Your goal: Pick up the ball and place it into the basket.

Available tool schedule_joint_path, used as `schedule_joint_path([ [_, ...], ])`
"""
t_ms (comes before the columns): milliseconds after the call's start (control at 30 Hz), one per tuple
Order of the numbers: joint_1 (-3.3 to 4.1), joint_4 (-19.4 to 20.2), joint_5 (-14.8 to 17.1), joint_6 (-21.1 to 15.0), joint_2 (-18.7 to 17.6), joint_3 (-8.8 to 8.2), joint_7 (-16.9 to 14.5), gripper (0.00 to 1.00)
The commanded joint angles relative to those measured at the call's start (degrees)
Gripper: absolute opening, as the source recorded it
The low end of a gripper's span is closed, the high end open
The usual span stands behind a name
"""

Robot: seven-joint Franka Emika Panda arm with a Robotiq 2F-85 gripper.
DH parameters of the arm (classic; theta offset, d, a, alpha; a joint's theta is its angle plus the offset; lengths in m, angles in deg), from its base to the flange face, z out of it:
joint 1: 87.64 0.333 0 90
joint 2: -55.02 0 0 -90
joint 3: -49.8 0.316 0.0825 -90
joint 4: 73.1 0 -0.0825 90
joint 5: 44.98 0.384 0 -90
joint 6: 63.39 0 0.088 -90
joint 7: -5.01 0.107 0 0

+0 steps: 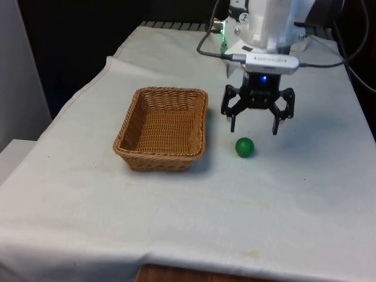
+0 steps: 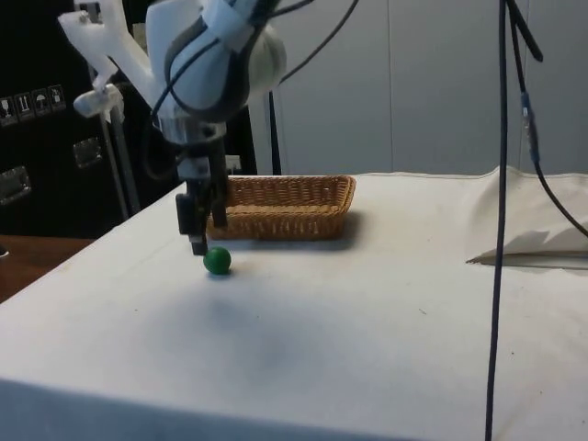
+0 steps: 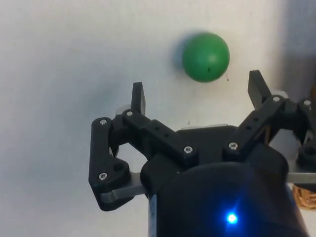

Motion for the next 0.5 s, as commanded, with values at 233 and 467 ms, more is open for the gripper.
schedule_joint_path([
  [233, -1.15, -0.17, 3.5, -3.15, -2.86, 1.38, -2.86, 1.0],
  [467, -1.15, -0.29, 5.16, -5.61, -4.98, 1.38, -4.07, 1.0],
])
